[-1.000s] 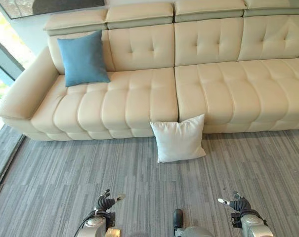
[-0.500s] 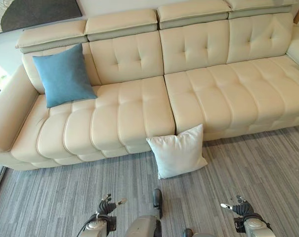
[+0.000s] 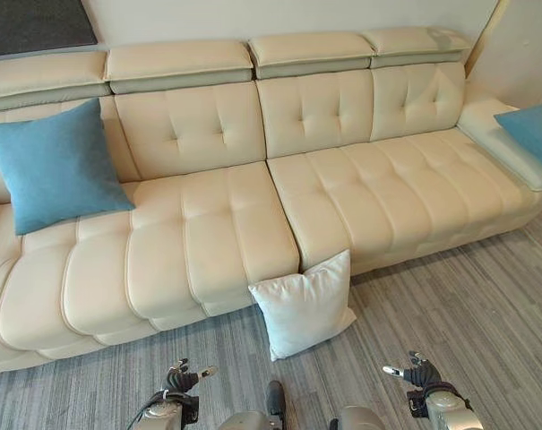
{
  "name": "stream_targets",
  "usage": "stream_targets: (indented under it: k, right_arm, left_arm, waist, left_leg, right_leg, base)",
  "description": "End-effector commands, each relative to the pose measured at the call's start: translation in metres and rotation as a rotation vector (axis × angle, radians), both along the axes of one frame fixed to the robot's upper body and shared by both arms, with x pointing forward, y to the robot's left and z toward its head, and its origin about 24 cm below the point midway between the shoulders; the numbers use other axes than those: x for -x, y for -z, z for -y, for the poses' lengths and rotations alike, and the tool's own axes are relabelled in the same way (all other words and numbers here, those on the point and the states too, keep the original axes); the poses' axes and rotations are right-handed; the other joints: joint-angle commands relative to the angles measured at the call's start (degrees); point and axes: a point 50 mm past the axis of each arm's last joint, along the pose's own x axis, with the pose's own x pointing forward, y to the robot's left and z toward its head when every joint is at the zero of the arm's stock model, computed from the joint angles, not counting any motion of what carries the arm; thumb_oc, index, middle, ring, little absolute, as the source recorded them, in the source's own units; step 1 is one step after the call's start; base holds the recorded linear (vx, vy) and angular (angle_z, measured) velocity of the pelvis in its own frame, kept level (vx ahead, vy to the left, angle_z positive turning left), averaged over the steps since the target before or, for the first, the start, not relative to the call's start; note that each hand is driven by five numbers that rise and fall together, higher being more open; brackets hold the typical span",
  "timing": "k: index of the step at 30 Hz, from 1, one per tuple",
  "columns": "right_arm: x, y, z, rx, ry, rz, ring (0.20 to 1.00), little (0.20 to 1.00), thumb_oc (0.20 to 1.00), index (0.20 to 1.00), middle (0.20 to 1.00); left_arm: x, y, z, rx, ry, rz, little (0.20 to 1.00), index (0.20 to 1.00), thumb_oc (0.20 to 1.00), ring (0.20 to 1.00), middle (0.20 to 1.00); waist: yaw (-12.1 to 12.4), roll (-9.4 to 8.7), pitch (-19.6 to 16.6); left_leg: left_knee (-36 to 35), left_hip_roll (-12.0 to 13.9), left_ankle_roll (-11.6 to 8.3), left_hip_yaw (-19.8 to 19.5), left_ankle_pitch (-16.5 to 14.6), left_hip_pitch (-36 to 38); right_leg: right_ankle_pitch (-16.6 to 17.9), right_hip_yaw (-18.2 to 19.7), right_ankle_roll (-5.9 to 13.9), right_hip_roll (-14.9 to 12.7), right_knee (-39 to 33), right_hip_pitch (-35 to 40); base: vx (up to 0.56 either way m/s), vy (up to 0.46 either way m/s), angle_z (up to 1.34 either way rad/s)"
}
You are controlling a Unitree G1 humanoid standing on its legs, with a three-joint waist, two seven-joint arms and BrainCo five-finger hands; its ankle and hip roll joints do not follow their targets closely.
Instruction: Pick up all the scattered cushions and arrange them neatly on the sofa.
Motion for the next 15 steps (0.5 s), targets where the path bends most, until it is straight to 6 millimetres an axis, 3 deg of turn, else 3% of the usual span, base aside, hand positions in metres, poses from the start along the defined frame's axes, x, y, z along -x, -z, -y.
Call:
stream_targets:
  k: [1, 3, 4, 7, 8, 10, 14, 15]
  right_arm:
    - [-0.013, -0.010, 0.008, 0.039, -0.014, 0.045, 1.000, 1.000, 1.000, 1.000, 1.000]
    - [-0.012, -0.010, 0.006, 0.026, -0.003, 0.049, 1.000, 1.000, 1.000, 1.000, 1.000]
    - [-0.010, -0.009, 0.006, 0.025, -0.001, 0.043, 1.000, 1.000, 1.000, 1.000, 1.000]
    - [-0.008, -0.007, 0.006, 0.024, 0.004, 0.036, 1.000, 1.000, 1.000, 1.000, 1.000]
    - [-0.004, -0.005, 0.007, 0.025, 0.008, 0.020, 1.000, 1.000, 1.000, 1.000, 1.000]
    - [0.004, 0.000, 0.007, 0.017, 0.034, -0.002, 1.000, 1.000, 1.000, 1.000, 1.000]
    - [0.012, 0.003, 0.012, 0.028, 0.051, -0.037, 1.000, 1.000, 1.000, 1.000, 1.000]
    - [0.013, 0.003, 0.015, 0.024, 0.068, -0.031, 1.000, 1.000, 1.000, 1.000, 1.000]
  left_arm:
    - [-0.011, -0.008, -0.003, -0.038, 0.039, 0.053, 1.000, 1.000, 1.000, 1.000, 1.000]
    - [-0.012, -0.009, -0.006, -0.046, 0.028, 0.059, 1.000, 1.000, 1.000, 1.000, 1.000]
    - [-0.012, -0.010, -0.007, -0.047, 0.024, 0.060, 1.000, 1.000, 1.000, 1.000, 1.000]
    - [-0.014, -0.011, -0.007, -0.044, 0.010, 0.071, 1.000, 1.000, 1.000, 1.000, 1.000]
    - [-0.017, -0.012, -0.006, -0.033, -0.006, 0.088, 1.000, 1.000, 1.000, 1.000, 1.000]
    - [-0.021, -0.009, 0.002, -0.002, -0.028, 0.087, 1.000, 1.000, 1.000, 1.000, 1.000]
    - [-0.019, -0.004, 0.014, 0.072, -0.086, 0.087, 1.000, 1.000, 1.000, 1.000, 1.000]
    - [-0.020, -0.003, 0.020, 0.096, -0.096, 0.089, 1.000, 1.000, 1.000, 1.000, 1.000]
  waist:
    - [0.55, 1.65, 0.57]
    - [0.37, 1.38, 0.77]
    - [0.37, 1.24, 0.85]
    - [0.55, 0.78, 0.91]
    - [0.25, 0.34, 0.78]
    - [-1.21, 0.45, 0.35]
    - [-1.65, 1.57, -0.83]
    - [-2.22, 2.15, -1.00]
  left_leg:
    - [0.04, 2.75, -4.41, -1.58, -6.17, 4.41]
    - [0.04, 2.93, -4.66, -0.52, -7.51, 6.50]
    - [0.04, 2.90, -4.91, -0.11, -7.91, 7.28]
    - [0.04, 3.04, -5.43, 0.67, -8.69, 8.49]
    - [0.04, 3.14, -5.94, 0.74, -9.27, 9.40]
    - [0.04, 3.69, -6.53, -1.11, -9.96, 10.33]
    - [0.04, 5.71, -7.28, -2.66, -9.79, 12.05]
    - [2.08, 7.45, -8.01, -2.27, -7.55, 12.01]
  right_leg:
    - [12.54, 0.69, 0.39, 2.19, -9.33, 1.44]
    - [17.65, 2.60, 2.31, 1.47, -16.37, -1.97]
    - [18.62, 2.17, 2.90, 1.49, -17.76, -2.36]
    - [19.04, -0.31, 3.94, 1.84, -18.90, -4.67]
    - [18.91, -0.39, 4.19, 3.16, -18.90, -5.85]
    - [18.57, 3.38, 2.93, 4.64, -18.90, -4.25]
    - [17.28, 2.61, 1.40, 5.75, -17.21, -3.28]
    - [14.86, 1.29, -0.20, 6.34, -16.36, -1.98]
  base:
    - [0.11, -0.060, -0.22]
    - [0.25, -0.154, -0.13]
    - [0.30, -0.208, -0.23]
    - [0.22, -0.207, -0.25]
    - [0.30, -0.287, -0.07]
    - [0.35, -0.337, 0.00]
    - [0.34, -0.317, 0.38]
    - [0.36, -0.451, 0.12]
